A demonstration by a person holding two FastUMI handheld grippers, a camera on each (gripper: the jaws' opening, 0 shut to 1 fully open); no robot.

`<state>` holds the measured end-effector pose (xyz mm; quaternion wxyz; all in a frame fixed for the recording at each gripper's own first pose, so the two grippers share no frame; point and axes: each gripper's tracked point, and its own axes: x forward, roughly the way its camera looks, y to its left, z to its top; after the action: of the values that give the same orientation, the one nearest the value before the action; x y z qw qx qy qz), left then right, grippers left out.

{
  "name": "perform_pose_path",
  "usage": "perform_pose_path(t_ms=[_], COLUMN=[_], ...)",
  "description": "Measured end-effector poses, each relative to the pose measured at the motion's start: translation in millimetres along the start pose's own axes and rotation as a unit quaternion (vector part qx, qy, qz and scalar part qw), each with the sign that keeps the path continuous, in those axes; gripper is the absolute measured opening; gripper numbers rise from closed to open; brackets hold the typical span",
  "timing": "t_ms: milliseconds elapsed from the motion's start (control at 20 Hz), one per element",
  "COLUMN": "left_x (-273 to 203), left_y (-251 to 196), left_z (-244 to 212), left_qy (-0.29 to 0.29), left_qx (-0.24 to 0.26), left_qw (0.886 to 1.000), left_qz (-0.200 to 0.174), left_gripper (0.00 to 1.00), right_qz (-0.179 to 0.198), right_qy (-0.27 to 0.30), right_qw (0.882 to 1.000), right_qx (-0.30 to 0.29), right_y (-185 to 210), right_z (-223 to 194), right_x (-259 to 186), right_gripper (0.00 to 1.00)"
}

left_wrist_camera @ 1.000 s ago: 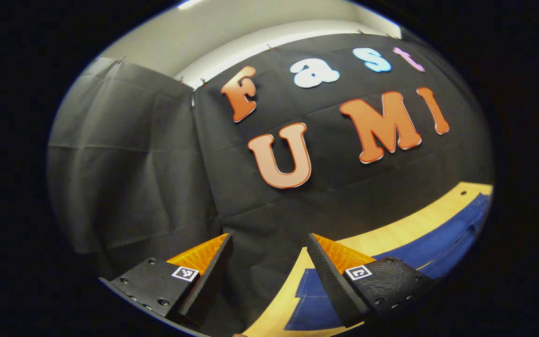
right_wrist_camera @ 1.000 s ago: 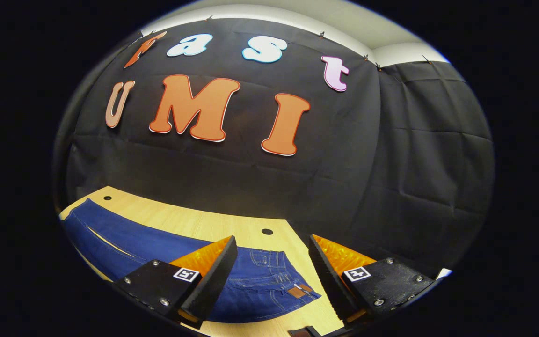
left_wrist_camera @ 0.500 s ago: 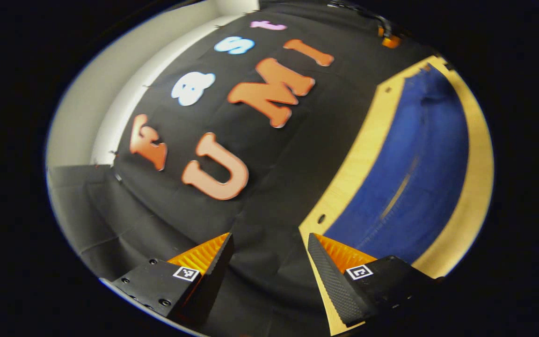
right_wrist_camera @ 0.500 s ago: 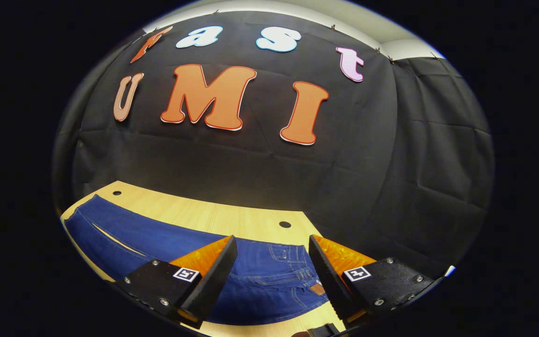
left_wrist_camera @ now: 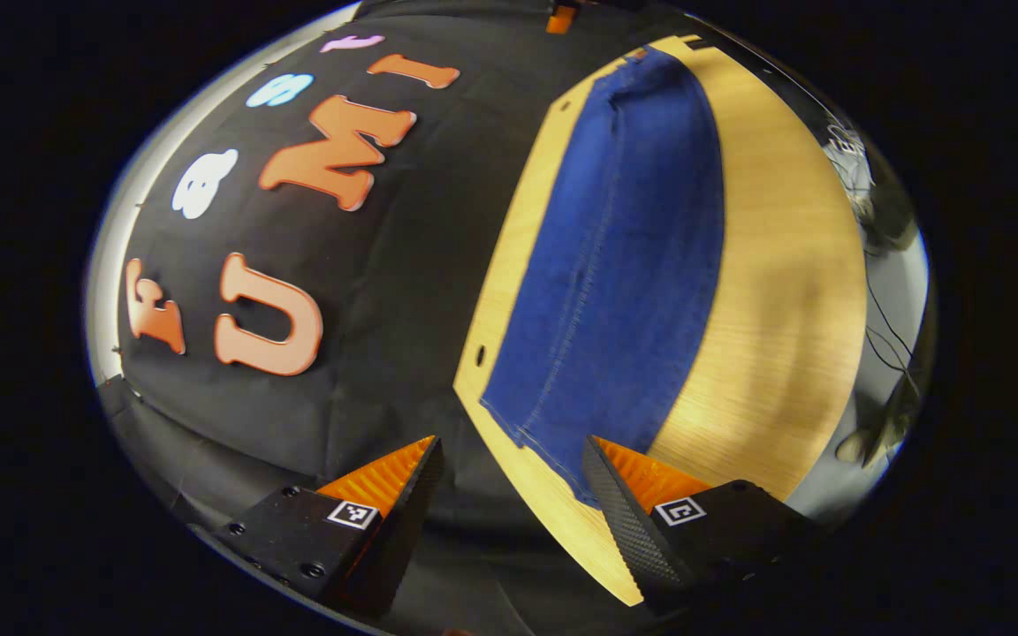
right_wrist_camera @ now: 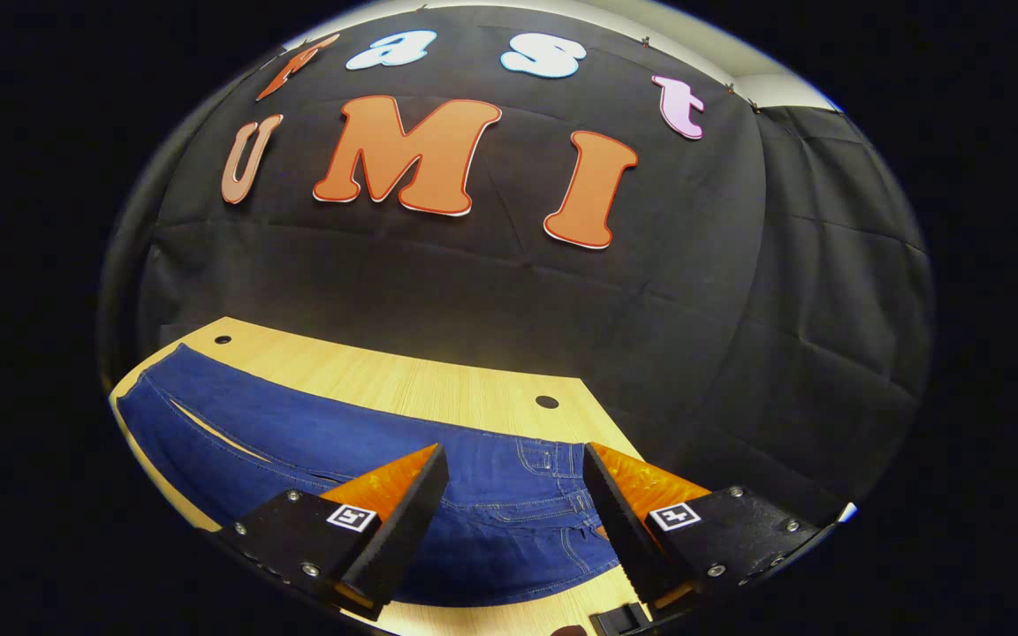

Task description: Grasp the waist and the cuffs of the jeans and fold them to make the two legs overlap; first hold the waist and fold one-third of the jeans toward the cuffs, then hold the cuffs and fold the remaining one-third in the same direction to finish folding.

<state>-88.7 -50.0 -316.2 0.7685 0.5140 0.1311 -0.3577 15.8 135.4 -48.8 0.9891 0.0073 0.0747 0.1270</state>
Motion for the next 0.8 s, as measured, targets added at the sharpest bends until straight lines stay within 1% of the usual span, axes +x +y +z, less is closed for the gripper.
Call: perform_pose_path(t_ms=[50, 100, 150, 200, 250, 300, 500, 650, 700, 800], left_x=[6, 12, 18, 24, 29, 34, 50, 63, 66, 70], left_y=[-12, -17, -26, -35, -43, -48, -52, -56, -61, -62], left_z=[-7, -9, -14, -23, -30, -36, -40, -37, -42, -44], left_qy=[0.003, 0.000, 0.002, 0.007, 0.014, 0.023, 0.035, 0.022, 0.029, 0.030], left_qx=[0.020, 0.050, 0.073, 0.078, 0.071, 0.065, 0.069, 0.112, 0.116, 0.121], left_qw=[1.000, 0.999, 0.997, 0.996, 0.995, 0.994, 0.992, 0.987, 0.985, 0.984], left_qz=[-0.012, -0.017, -0.031, -0.048, -0.069, -0.083, -0.100, -0.116, -0.127, -0.130], left_gripper=[0.98, 0.98, 0.98, 0.97, 0.97, 0.98, 0.98, 0.98, 0.98, 0.98], right_qz=[-0.002, -0.004, -0.007, -0.009, -0.012, -0.014, -0.023, -0.033, -0.036, -0.041], right_qy=[0.003, 0.005, 0.006, 0.007, 0.009, 0.011, 0.020, 0.021, 0.022, 0.025], right_qw=[1.000, 1.000, 1.000, 1.000, 1.000, 1.000, 1.000, 0.999, 0.999, 0.999], right_qx=[0.001, -0.001, -0.004, -0.008, -0.010, -0.010, -0.001, 0.008, 0.011, 0.016], right_y=[-2, -3, -4, -7, -9, -11, -17, -23, -24, -28], right_z=[-1, -3, -3, -5, -6, -7, -13, -12, -13, -14], right_x=[0, -1, -2, -2, -3, -3, -4, -5, -5, -4], right_gripper=[0.96, 0.96, 0.99, 0.99, 0.96, 0.96, 0.96, 0.97, 0.96, 0.96])
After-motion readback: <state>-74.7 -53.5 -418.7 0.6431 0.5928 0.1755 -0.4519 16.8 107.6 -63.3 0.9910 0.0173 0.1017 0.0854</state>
